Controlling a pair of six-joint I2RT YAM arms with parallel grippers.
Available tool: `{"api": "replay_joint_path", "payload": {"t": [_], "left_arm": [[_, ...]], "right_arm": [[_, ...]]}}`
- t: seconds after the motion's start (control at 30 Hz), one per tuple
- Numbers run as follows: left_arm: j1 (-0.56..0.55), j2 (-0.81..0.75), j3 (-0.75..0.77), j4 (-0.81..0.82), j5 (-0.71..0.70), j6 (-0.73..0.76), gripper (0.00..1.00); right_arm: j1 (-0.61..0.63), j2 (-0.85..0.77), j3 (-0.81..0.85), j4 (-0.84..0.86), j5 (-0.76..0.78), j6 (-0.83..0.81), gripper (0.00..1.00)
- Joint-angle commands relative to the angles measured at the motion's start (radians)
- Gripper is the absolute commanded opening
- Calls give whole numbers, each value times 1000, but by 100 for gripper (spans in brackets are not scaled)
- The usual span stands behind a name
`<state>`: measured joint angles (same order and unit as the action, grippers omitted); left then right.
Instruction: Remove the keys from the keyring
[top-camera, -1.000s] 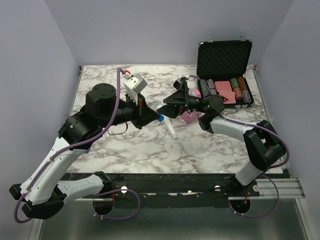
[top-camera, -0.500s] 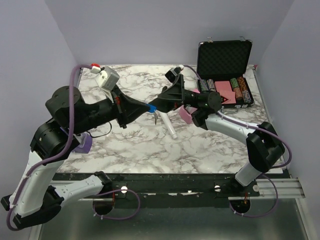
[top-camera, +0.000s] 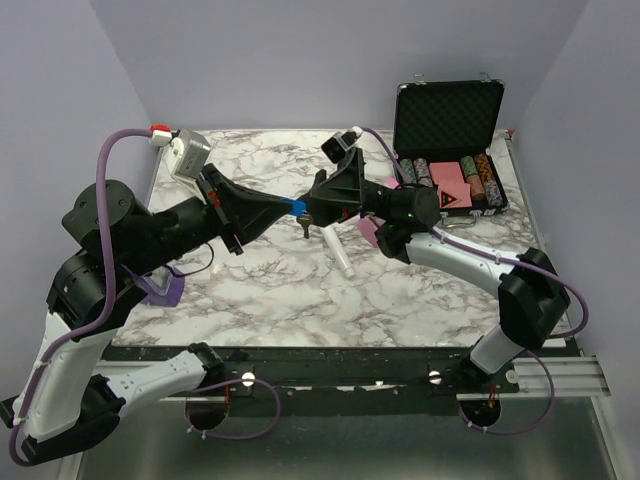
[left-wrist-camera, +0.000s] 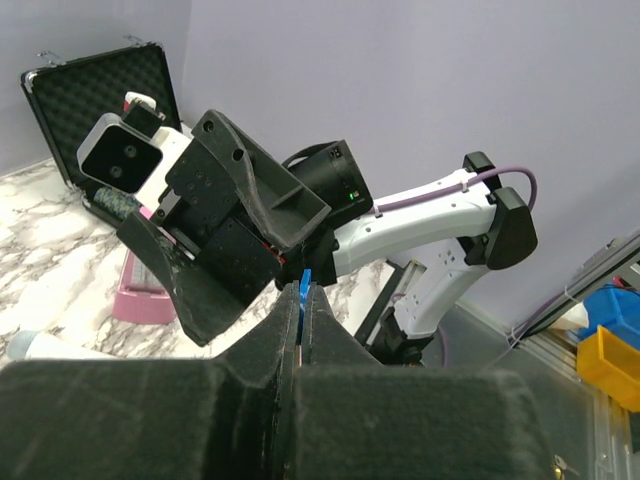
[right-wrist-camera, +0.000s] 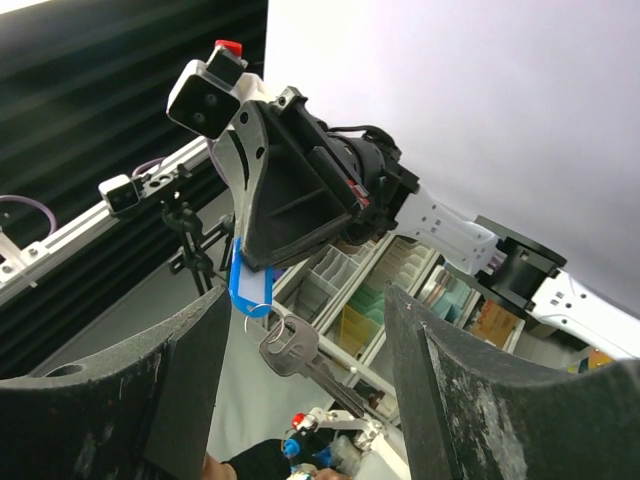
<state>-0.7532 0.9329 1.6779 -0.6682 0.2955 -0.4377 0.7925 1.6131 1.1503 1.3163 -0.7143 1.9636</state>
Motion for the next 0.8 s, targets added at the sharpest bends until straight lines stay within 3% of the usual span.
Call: {"api": "replay_joint_path", "payload": {"t": [0.0, 0.77], "left_arm": [[-5, -3, 11, 53, -22, -24, 0], [-5, 17, 54, 94, -98, -22, 0]], "right_arm": [[30, -13, 48, 468, 41, -12, 70], [80, -24, 103, 469, 131, 11, 54]]}}
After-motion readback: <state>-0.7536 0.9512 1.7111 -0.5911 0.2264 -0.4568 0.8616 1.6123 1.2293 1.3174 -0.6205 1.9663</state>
